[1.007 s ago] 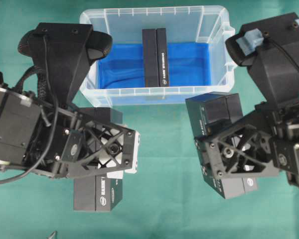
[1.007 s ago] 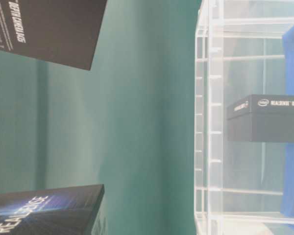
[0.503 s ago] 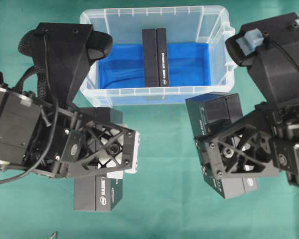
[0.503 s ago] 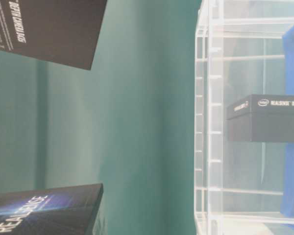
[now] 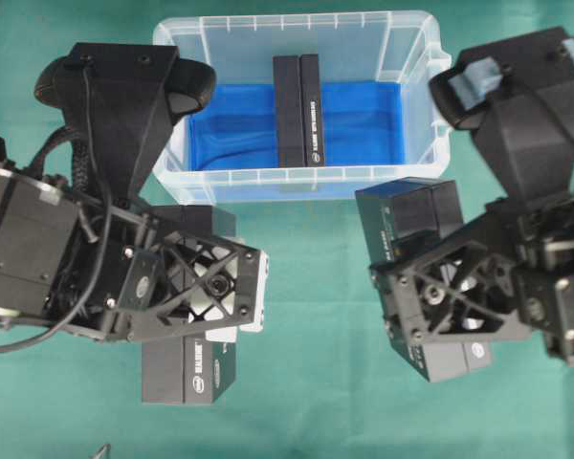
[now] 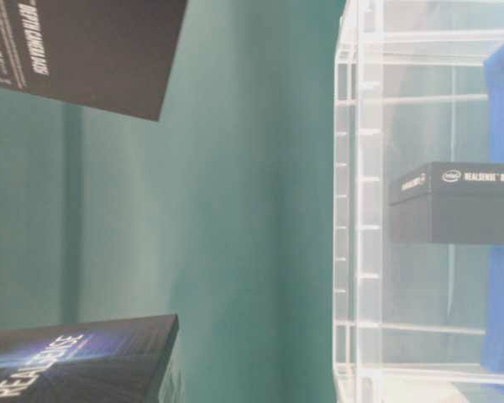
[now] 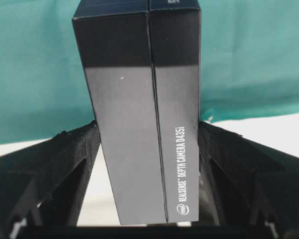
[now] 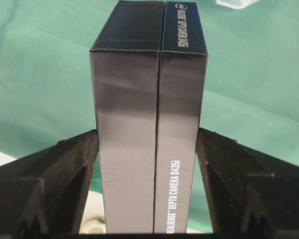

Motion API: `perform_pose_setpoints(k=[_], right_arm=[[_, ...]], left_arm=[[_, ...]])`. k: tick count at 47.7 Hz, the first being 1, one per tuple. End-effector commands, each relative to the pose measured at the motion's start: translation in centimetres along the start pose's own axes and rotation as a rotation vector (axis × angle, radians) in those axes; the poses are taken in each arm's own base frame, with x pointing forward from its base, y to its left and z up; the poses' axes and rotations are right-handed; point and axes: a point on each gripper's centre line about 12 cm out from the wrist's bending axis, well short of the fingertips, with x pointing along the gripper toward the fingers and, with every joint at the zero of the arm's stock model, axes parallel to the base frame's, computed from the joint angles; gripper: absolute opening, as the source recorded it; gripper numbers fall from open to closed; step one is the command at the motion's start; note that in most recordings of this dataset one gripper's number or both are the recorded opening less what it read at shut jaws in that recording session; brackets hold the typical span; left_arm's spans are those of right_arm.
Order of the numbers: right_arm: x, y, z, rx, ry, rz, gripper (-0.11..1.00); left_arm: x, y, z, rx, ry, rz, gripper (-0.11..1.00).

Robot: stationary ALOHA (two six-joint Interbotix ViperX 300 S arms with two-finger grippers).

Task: Take the box out of the case with both arms.
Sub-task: 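Carry both boxes toward the table in front of the case, then lower both boxes onto the tablecloth and open both grippers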

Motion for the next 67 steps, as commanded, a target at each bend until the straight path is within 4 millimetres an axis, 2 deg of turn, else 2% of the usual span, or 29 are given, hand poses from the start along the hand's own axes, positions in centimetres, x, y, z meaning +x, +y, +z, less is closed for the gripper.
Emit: perform_pose_setpoints(k=[1,13,24,38,46,54,67], right_arm=[[-0.8,-0.1,0.4,0.011,-0.001,0.023,0.67],[1.6,0.2,-0.5,-0.011,-0.012,-0.044,0.67],[5.3,0.3,-2.1,-0.029,0.002,-0.091,0.67],[12.4,0.1,-4.7,0.005,0.062,-0.069,0.67],[15.4,-0.7,-5.8,0.043,0.082,-0.056,0.67],[17.5,-1.5,-6.5,0.059,0.104,-0.059,0.67],[20.1,-2.1,-7.7,0.075,0.156,-0.055,0.67]], left_arm=[[-0.8,0.4,0.3,-0.006,0.0,-0.024,0.63],[1.6,0.1,-0.2,0.004,-0.008,0.006,0.63],[5.7,0.0,-0.4,0.008,-0.025,0.023,0.63],[11.5,1.1,-0.5,-0.022,-0.015,-0.009,0.63],[14.6,2.3,-1.0,-0.049,-0.011,-0.011,0.63],[17.5,2.8,-1.6,-0.048,0.023,-0.038,0.63],[20.6,3.3,-2.0,-0.051,0.047,-0.037,0.63]])
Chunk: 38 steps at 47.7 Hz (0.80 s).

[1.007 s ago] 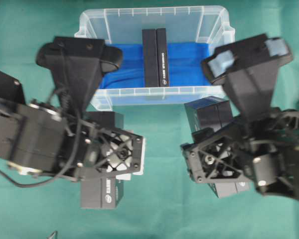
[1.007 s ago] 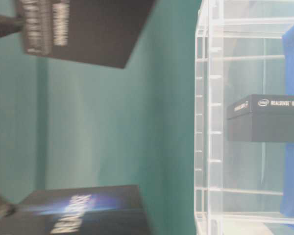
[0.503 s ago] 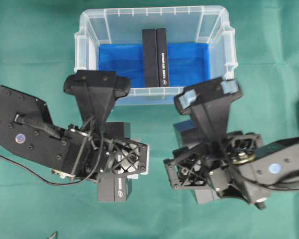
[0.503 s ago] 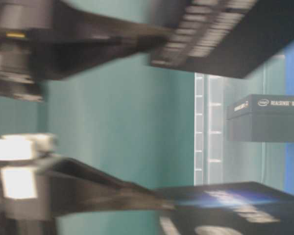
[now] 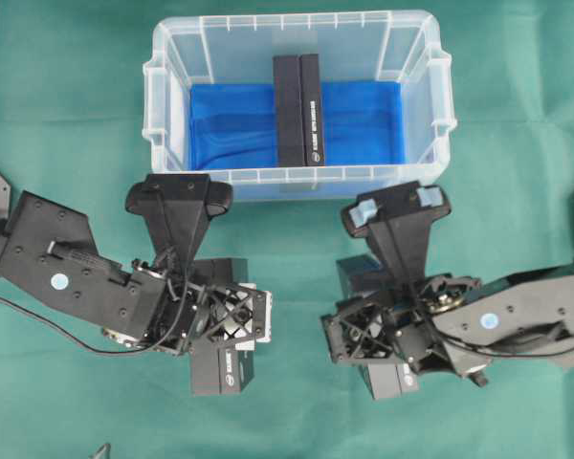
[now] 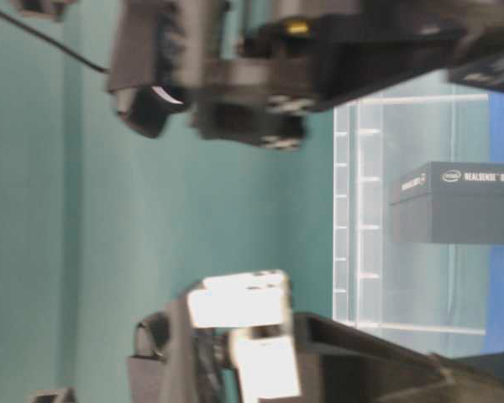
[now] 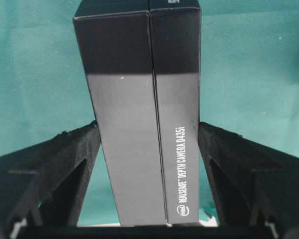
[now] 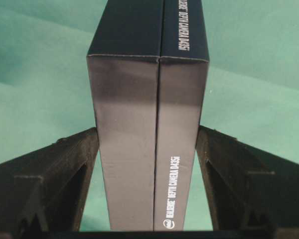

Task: Take the box out of the case with both arms.
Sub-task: 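Lower both boxes onto the tablecloth and open both grippers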

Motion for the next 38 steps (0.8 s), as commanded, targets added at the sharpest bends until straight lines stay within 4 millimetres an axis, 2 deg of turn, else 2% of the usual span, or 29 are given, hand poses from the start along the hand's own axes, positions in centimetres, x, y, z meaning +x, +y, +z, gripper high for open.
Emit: perform_pose_setpoints(k=[1,34,38], right_arm=[[-0.7,0.35,0.11,0.011,0.02,0.044,0.67],[-0.93,0.74,0.51,-0.003,0.026,0.064,0.67],[-0.97,0.8,0.6,-0.004,0.024,0.066,0.78]], left_arm=[[-0.55,-0.09,-0.27,0.0,0.015,-0.024,0.63],[-0.46,-0.49,-0.7,0.027,0.045,-0.09,0.63],[-0.36,-0.32,-0.79,0.029,0.046,-0.087,0.64]])
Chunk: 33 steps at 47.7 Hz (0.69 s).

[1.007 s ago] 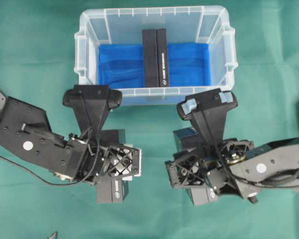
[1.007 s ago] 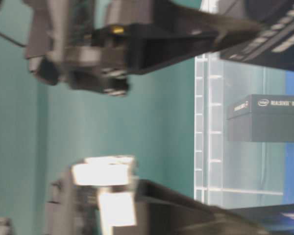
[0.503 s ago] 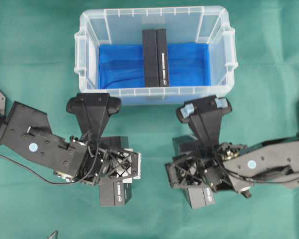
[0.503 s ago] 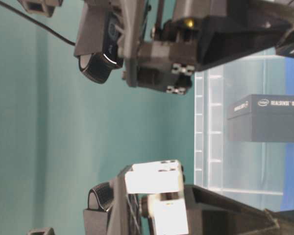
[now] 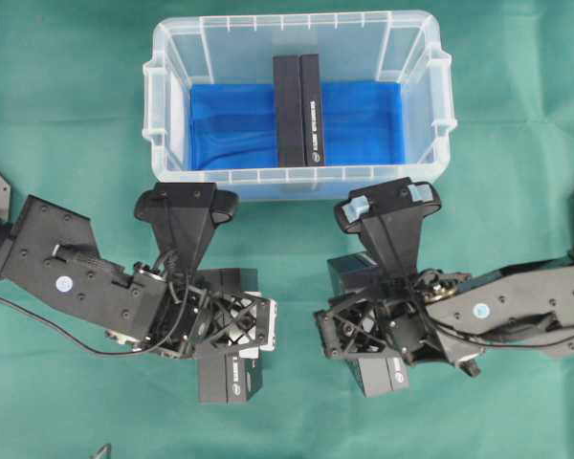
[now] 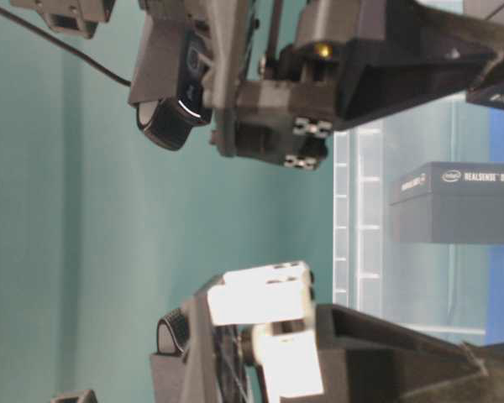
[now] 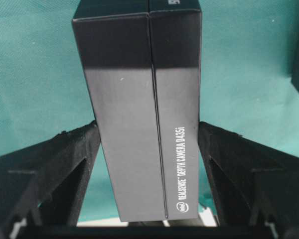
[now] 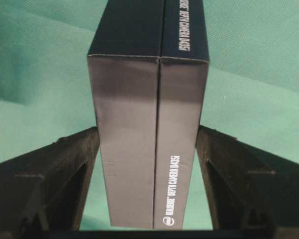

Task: Take the box out of the case with both arms.
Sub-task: 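Lower both boxes onto the tablecloth and open both grippers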

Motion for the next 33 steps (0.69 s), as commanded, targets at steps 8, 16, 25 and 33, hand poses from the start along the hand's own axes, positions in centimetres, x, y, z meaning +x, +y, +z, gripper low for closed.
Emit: perform_pose_setpoints(k=[8,16,25,33], right_arm=[[-1.5,0.5,0.0,-0.002,0.008,0.044,0.91],[-1.5,0.5,0.1,-0.002,0.006,0.045,0.9],[-1.8,0.4,0.1,0.0,0.005,0.048,0.9],[-2.5,0.4,0.3,0.005,0.004,0.05,0.9]], left_arm=[[-1.2,-0.2,-0.3,0.004,0.014,-0.036,0.64],[-1.3,-0.2,-0.4,0.008,0.013,-0.035,0.89],[-1.4,-0.2,-0.3,0.006,0.013,-0.035,0.84],[-1.7,-0.4,-0.2,0.002,0.01,-0.039,0.84]])
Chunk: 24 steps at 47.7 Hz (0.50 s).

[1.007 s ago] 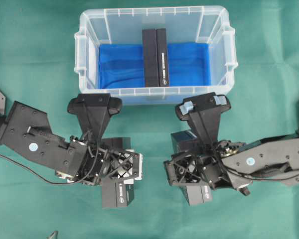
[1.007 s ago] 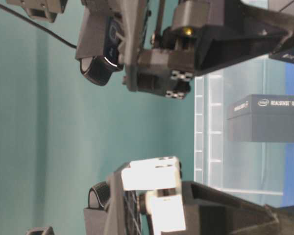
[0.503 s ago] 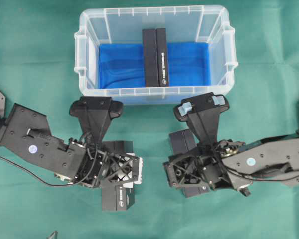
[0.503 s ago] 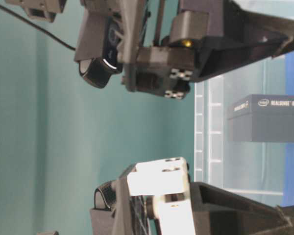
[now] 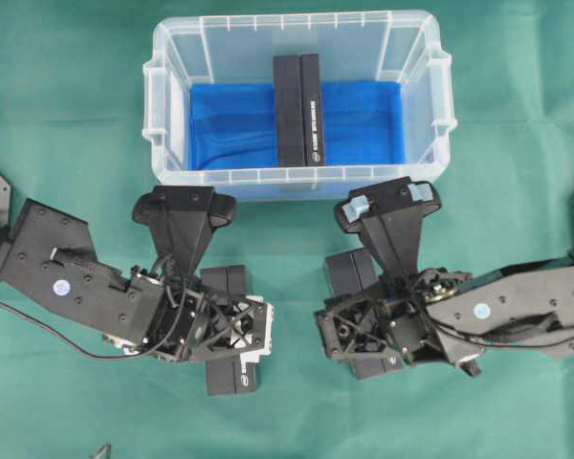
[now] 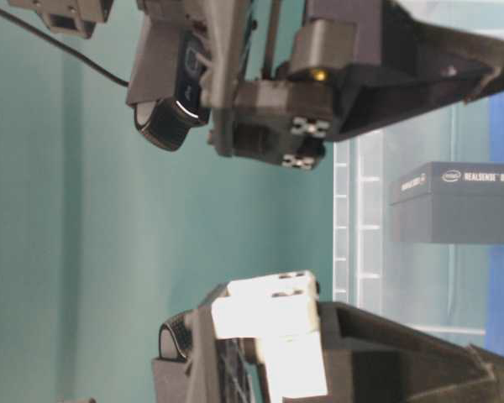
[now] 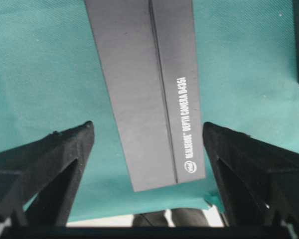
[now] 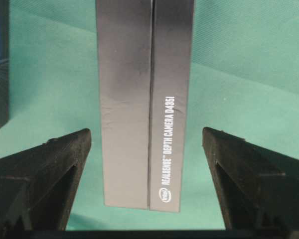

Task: Take the box out of the case with both arms.
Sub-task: 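Lower both boxes onto the tablecloth and open both grippers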

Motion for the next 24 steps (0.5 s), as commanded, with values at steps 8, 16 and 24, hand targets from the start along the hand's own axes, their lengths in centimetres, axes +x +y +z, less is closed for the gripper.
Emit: perform_pose_setpoints(k=[8,16,24], right_arm=[[-4.4,0.5,0.8,0.016,-0.007,0.052,0.9],[-7.6,0.9,1.6,0.013,-0.042,0.07,0.9],[-11.0,1.3,2.6,-0.006,-0.082,0.083,0.89]], left_arm=[[-3.3,-1.2,-0.2,-0.002,0.009,-0.047,0.84],[-6.0,-2.1,0.1,-0.003,-0.008,-0.038,0.84],[-10.1,-2.9,0.9,0.0,-0.032,-0.032,0.84]])
